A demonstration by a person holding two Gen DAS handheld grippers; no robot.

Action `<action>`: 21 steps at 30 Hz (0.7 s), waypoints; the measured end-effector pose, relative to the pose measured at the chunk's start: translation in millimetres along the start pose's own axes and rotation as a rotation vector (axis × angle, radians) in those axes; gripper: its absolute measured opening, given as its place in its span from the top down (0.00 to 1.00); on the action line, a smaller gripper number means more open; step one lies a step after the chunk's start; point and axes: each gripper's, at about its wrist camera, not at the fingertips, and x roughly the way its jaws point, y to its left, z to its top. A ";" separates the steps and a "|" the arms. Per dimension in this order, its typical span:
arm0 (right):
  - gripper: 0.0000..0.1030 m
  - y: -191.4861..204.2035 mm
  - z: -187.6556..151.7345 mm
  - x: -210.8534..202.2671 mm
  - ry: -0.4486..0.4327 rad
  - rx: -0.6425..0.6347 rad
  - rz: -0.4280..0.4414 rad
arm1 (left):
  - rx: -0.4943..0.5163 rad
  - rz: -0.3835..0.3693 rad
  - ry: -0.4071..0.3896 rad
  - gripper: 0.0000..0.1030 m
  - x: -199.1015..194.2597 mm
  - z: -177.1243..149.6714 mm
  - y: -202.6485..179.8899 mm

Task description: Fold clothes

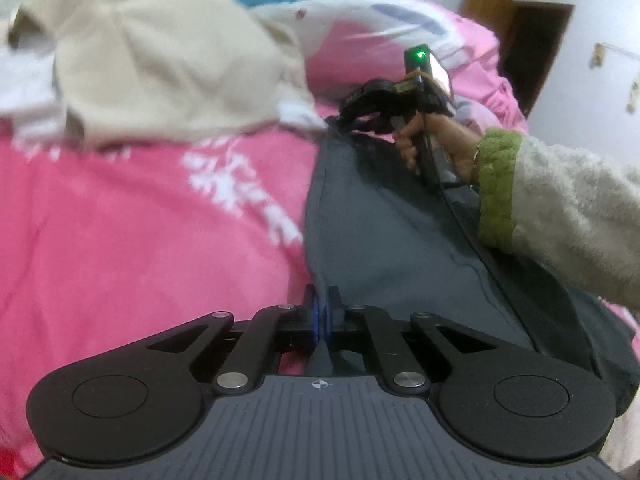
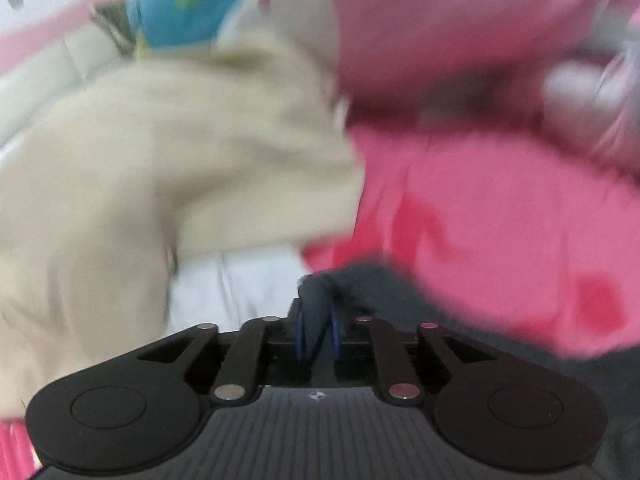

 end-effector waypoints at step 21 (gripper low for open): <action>0.54 -171.7 -161.5 -459.5 -0.308 0.422 -0.056 | -0.009 0.051 -0.069 0.69 -51.3 23.2 -15.1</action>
